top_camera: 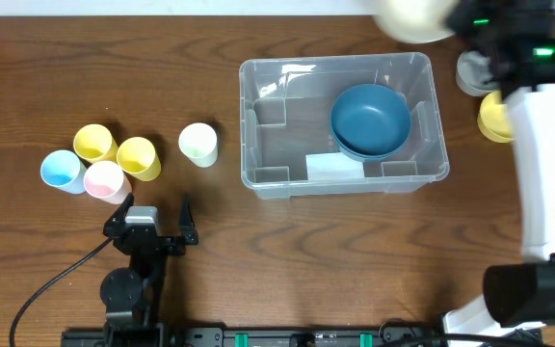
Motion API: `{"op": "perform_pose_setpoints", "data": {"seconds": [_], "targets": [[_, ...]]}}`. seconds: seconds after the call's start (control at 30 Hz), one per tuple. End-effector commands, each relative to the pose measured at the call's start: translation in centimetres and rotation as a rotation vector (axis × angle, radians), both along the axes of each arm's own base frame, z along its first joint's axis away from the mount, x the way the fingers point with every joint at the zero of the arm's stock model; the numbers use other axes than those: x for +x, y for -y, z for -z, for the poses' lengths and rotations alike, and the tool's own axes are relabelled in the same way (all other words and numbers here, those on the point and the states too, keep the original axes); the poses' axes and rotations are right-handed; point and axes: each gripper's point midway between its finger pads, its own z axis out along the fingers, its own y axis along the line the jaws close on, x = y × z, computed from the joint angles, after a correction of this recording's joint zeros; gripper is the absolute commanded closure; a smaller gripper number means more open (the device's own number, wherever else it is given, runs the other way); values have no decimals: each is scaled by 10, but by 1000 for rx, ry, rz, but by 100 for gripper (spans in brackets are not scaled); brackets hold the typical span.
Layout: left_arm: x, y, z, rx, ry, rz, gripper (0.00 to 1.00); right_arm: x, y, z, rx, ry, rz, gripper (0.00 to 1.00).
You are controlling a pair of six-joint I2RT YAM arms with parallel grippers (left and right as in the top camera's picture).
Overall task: Pack container
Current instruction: 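Lift the white bowl, place it onto the blue bowls in the bin, release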
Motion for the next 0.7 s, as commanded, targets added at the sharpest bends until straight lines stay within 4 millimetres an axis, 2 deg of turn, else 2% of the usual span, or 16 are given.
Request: {"op": "perform_pose_setpoints", "data": {"seconds": [0.0,0.1,0.2,0.33,0.5,0.67], "targets": [[-1,1,16,11,-45,11,2,-3,1,-5,-153,12,90,98],[-1,1,16,11,-45,11,2,-3,-20,3,-74,-7,46,98],[-1,1,16,11,-45,11,2,-15,-34,20,18,-90,12,98],[-1,1,16,11,-45,11,2,-42,-40,48,34,-254,-27,98],[-1,1,16,11,-45,11,2,-67,-50,78,25,-406,-125,99],[-1,1,16,11,-45,11,2,-71,-46,107,11,-489,-112,99]]}}
